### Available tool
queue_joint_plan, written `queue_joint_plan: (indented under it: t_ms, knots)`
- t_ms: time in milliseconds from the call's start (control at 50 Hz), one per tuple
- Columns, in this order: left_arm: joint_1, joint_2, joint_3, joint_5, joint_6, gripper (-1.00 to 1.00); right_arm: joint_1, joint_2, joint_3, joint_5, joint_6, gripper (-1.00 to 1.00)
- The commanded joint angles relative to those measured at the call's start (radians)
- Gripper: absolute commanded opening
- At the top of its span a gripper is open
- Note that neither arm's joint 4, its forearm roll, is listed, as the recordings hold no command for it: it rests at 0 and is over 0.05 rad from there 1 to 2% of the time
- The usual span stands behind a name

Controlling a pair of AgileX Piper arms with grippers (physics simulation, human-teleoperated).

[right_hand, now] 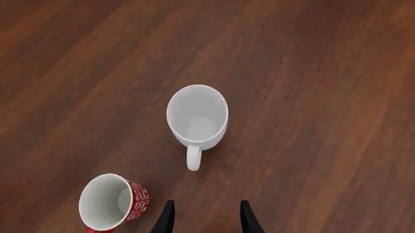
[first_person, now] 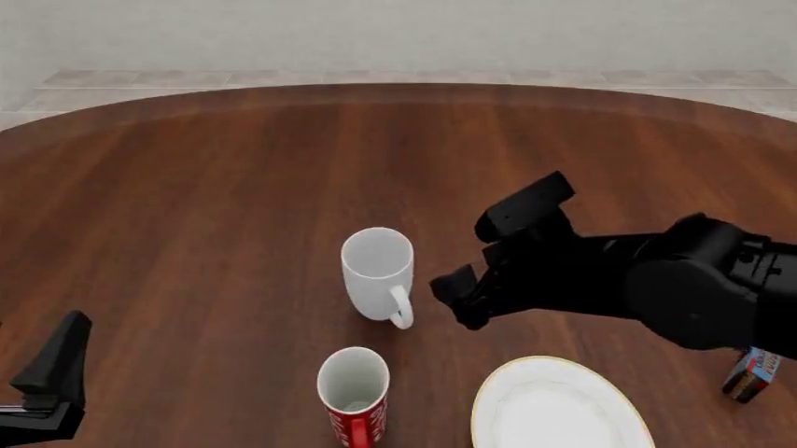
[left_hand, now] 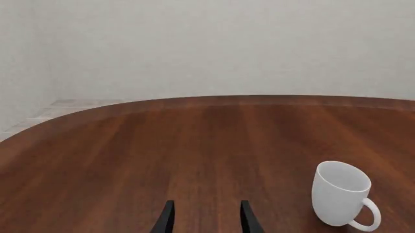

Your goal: Put the white mug on the plate.

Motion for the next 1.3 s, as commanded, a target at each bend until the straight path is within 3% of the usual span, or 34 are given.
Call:
queue_joint_plan:
  t_ms: [20,600,1300]
  knots:
    - [0.0,0.0,0.0,0.0,0.0,1.0,0.009,0.039,-0.005,-0.026,0.008,1.0]
    - [0.0,0.0,0.0,0.0,0.0,1.0,0.019,0.181,-0.008,-0.134,0.041,1.0]
    - [0.0,0.0,0.0,0.0,0.0,1.0,0.034,0.309,-0.04,-0.197,0.056,1.0]
